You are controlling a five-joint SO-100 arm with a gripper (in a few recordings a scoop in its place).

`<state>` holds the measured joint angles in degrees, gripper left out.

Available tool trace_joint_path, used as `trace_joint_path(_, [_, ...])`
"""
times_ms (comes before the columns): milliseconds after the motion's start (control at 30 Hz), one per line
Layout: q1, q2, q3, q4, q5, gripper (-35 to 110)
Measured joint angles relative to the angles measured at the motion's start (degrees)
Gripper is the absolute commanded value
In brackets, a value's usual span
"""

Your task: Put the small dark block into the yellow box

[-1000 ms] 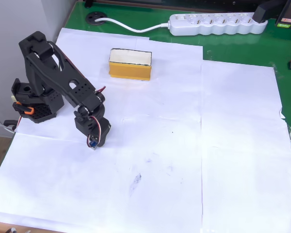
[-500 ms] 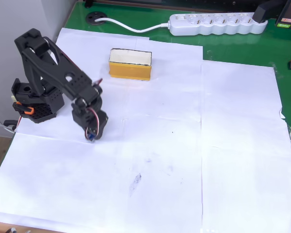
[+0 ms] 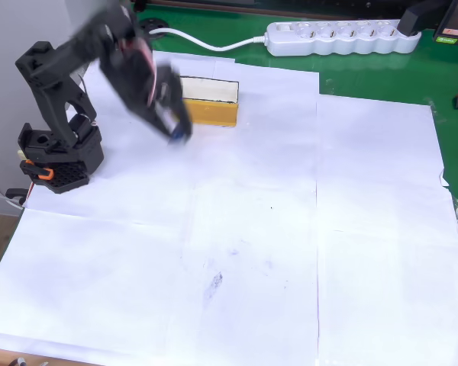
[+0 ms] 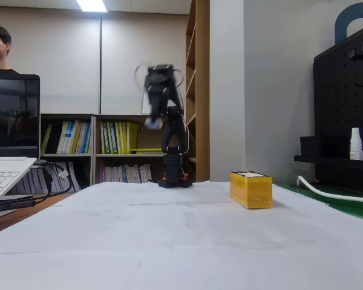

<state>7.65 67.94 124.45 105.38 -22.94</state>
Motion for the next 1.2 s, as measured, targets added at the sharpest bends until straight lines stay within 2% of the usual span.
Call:
trace_joint_path(167, [-11.8,0.1,0.2,0.0,-10.4,0])
trace_joint_path(333, [-21.6,0.4,-6.9,-1.9,-15.8,0])
trace_joint_path(533, [-29.2,0.7,-20.7,-19.8,-18.7,0])
trace_joint_path(667, [-34.4,1.5,-24.9,-26.1,-19.6,0])
trace_joint_path(800, [-37.9,3.7,-27.7,-30.5,-20.7,0])
trace_joint_path(1200, [-39.6,11.8,-33.1,-33.2,-19.2,0])
